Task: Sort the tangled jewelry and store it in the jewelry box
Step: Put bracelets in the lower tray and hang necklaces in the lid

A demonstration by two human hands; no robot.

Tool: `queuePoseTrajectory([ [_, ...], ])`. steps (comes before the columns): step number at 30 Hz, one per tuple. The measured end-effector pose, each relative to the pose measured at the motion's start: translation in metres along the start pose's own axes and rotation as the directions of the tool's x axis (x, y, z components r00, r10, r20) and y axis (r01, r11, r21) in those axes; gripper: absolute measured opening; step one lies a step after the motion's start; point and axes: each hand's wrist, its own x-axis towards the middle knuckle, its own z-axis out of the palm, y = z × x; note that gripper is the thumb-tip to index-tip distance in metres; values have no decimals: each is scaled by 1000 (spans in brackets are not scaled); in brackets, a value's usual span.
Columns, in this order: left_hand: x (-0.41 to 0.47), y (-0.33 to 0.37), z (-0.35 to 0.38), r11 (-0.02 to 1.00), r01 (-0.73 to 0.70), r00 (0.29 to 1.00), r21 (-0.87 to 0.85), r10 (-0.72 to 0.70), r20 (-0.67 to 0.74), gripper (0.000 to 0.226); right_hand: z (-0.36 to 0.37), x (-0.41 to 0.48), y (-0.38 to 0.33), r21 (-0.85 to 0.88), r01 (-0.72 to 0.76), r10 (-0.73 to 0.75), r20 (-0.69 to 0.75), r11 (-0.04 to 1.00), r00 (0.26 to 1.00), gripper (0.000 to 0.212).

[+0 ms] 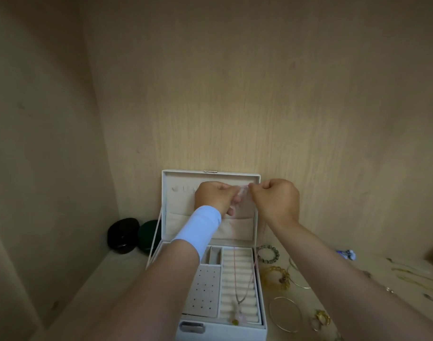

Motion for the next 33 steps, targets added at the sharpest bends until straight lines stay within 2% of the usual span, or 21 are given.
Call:
queuePoseTrajectory([
  [4,3,0,8,997,30,998,73,-27,-50,25,3,-4,-7,-236,21,-34,-51,971,998,17],
  [8,4,-4,8,990,66,997,121,-61,-50,25,2,-9,-6,-378,44,-46,5,925,999,20],
  [13,-1,-16,4,967,92,994,240,-104,41,20,1,-18,4,-369,59,-30,84,928,996,21],
  [16,-9,-23,1,982,52,993,184,-70,95,6,-1,-22,9,-346,59,6,183,936,983,21],
  [20,-27,-33,-6,986,35,982,164,-64,178,31,-10,-34,22,-353,138,2,370,925,929,27],
  [21,-29,-36,-8,976,5,984,219,-44,173,32,-12,-36,25,-376,171,-2,411,911,912,27],
  [23,-41,-37,-17,919,-74,981,387,-2,193,20,-19,-41,28,-453,248,-12,463,856,886,24],
  [25,-58,-33,-28,833,-138,953,536,-37,302,5,-29,-46,28,-523,326,-48,475,787,878,22],
  [26,-67,-31,-32,785,-172,929,596,-72,364,6,-35,-48,27,-534,372,-78,493,760,867,24],
  [28,-85,-27,-38,689,-222,885,690,-154,439,19,-48,-53,25,-472,494,-147,599,730,787,27],
  [30,-99,-25,-40,595,-247,868,765,-215,448,30,-56,-59,23,-304,587,-178,762,750,623,18],
  [32,-108,-24,-39,537,-269,855,799,-249,456,34,-58,-69,24,-180,579,-139,876,795,462,11],
  [33,-113,-24,-38,520,-285,843,805,-263,469,32,-59,-74,26,-158,570,-116,903,806,414,11],
])
